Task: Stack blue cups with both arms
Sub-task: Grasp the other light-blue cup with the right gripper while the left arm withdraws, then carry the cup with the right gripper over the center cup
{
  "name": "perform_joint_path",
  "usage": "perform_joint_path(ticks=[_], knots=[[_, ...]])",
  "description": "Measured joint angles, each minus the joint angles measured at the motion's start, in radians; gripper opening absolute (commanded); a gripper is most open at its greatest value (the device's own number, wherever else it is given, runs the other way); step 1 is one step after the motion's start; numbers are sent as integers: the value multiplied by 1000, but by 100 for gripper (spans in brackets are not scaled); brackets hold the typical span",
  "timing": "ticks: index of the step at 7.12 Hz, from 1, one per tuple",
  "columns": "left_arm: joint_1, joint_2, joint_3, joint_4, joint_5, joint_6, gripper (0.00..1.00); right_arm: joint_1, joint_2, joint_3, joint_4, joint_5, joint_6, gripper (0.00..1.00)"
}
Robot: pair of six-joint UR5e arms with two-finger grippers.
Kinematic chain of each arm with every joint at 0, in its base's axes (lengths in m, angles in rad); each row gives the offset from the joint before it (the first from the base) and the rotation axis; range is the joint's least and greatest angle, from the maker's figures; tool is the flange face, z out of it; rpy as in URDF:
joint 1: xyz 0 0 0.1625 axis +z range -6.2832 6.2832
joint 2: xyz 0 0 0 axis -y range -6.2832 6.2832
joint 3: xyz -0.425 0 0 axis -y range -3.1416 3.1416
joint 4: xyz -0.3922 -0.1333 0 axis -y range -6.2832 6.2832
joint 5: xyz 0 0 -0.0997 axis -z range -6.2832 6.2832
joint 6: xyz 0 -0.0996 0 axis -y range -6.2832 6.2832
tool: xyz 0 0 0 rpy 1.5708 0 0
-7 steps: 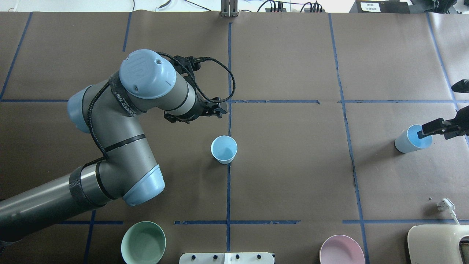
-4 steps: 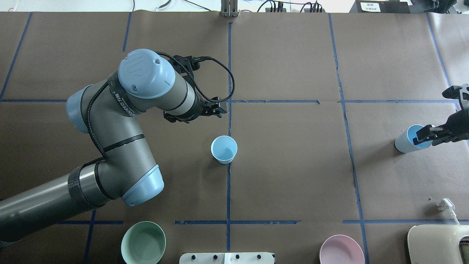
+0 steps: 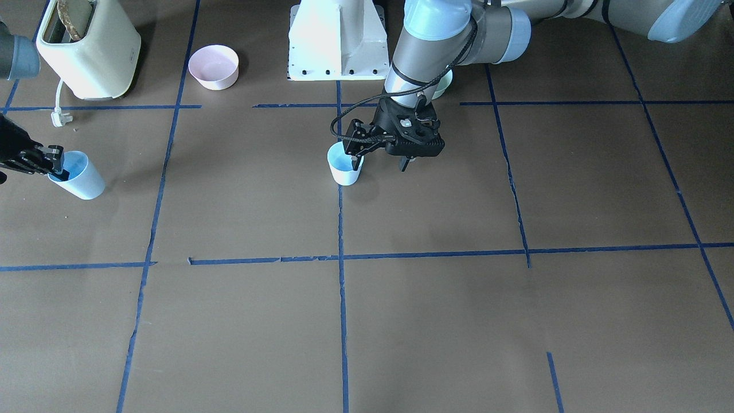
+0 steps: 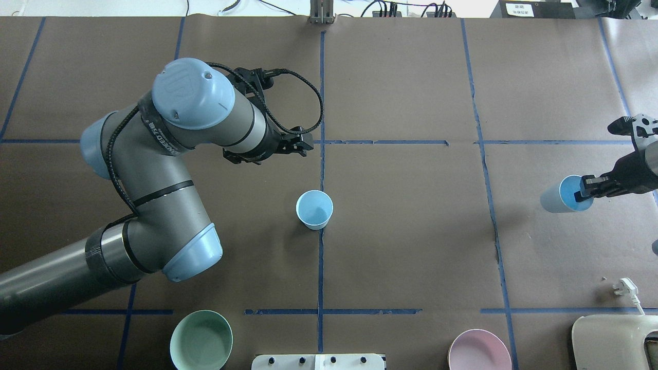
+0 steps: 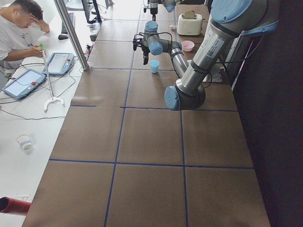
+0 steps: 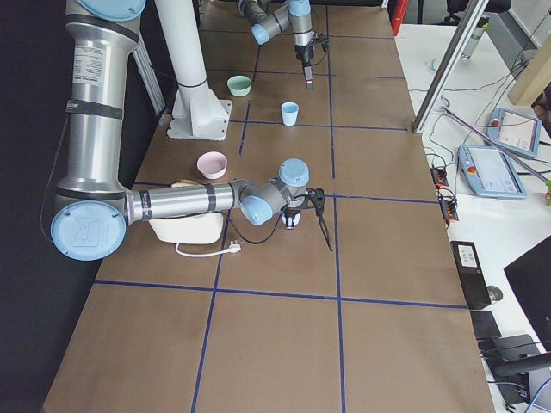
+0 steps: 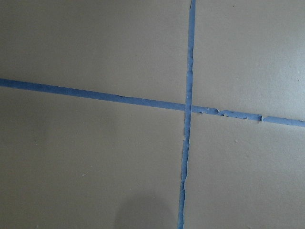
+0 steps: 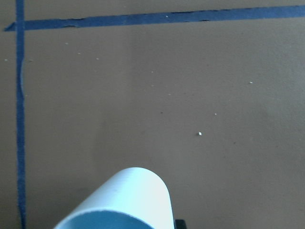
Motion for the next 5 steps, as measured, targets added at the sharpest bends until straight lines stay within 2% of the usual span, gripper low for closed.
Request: perform_joint_path(ticks=[1, 2, 4, 5], knots=[[-44, 31, -34, 0, -43, 31, 100, -8, 55, 44, -37, 6, 67, 0], [-108, 76, -70, 2, -124, 98, 100, -34, 160, 79, -107, 10, 180, 0], [-237, 190, -114, 3, -264, 275, 100, -144, 428, 101, -286, -16, 422, 0], [-290, 241, -120, 3, -312, 362, 100, -220, 564, 94, -378, -72, 530, 0]])
